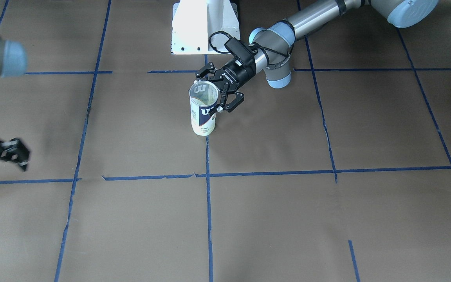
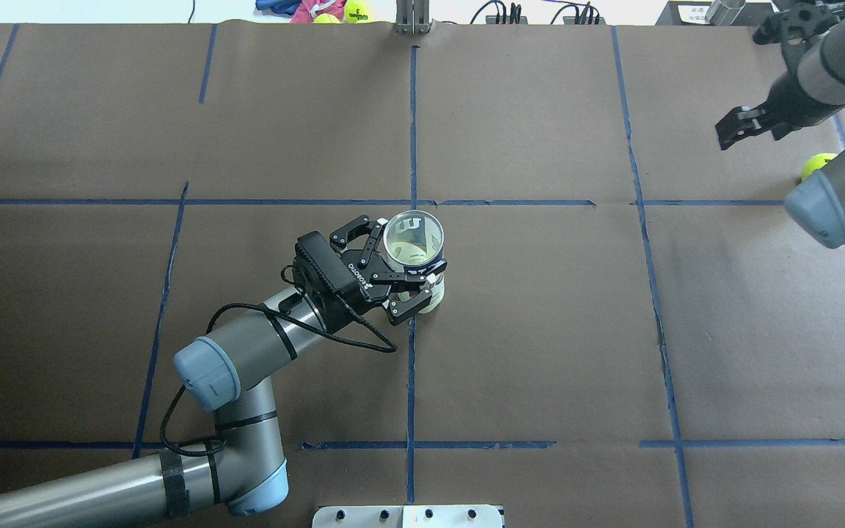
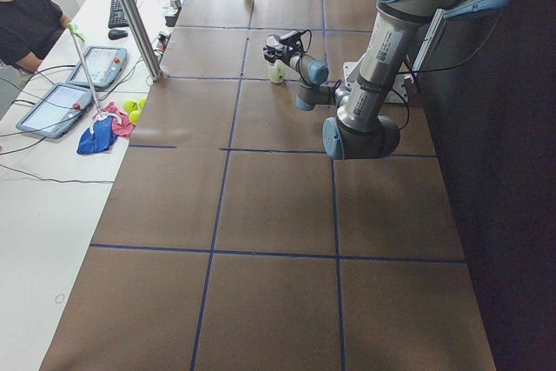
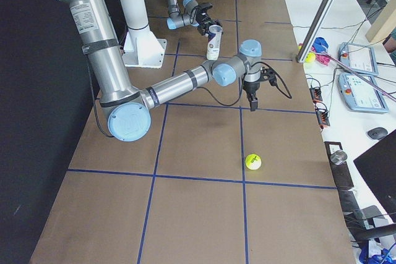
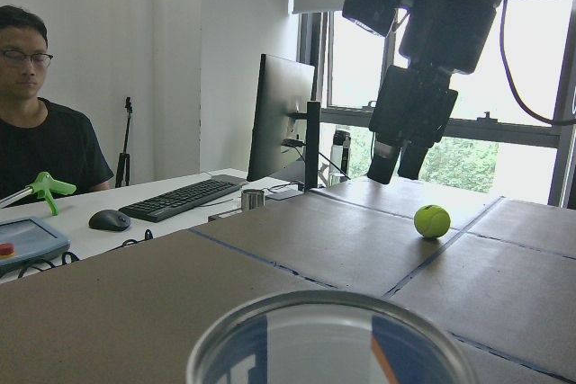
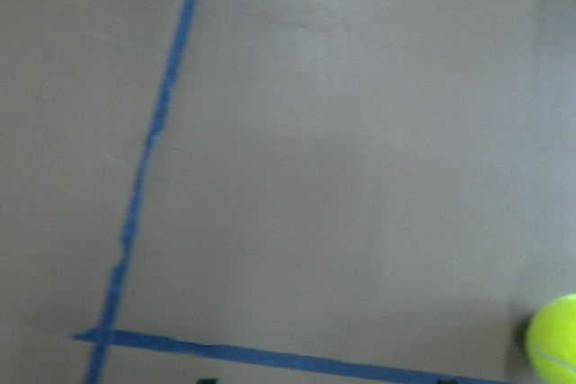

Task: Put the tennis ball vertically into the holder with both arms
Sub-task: 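Move the right gripper to the second tennis ball and grasp it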

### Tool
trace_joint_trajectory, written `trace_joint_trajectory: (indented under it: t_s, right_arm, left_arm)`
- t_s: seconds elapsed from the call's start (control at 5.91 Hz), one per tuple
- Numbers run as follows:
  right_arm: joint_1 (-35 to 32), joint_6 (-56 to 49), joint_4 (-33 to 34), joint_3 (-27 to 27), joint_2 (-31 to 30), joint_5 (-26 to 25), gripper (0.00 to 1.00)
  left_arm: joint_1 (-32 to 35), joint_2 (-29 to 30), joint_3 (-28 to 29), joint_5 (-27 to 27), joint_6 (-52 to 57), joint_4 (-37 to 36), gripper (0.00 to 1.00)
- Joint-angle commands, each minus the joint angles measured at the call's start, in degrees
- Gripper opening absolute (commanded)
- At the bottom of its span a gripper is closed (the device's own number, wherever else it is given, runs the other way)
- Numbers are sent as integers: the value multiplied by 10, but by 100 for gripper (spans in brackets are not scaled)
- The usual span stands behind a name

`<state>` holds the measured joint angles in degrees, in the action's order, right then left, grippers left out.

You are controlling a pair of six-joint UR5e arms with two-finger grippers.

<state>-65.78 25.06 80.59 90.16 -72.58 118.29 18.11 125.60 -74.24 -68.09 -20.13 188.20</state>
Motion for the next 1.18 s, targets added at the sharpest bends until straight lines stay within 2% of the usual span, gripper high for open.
trace_joint_trajectory:
  t_s: [0.0, 0.17, 0.34, 1.02]
  right_arm:
    - [-50, -97, -91, -161, 5, -1, 84]
    - [-55, -102, -133, -212, 6, 0, 84]
    - [-54, -126, -135, -230, 7, -3, 85]
    - [-30, -135, -136, -254, 7, -3, 85]
  left_arm:
    - [0, 0, -2, 1, -1, 1, 89]
    - [0, 0, -2, 1, -1, 1, 89]
    - [0, 0, -2, 1, 0, 1, 90]
    - [0, -1, -2, 1, -1, 1, 90]
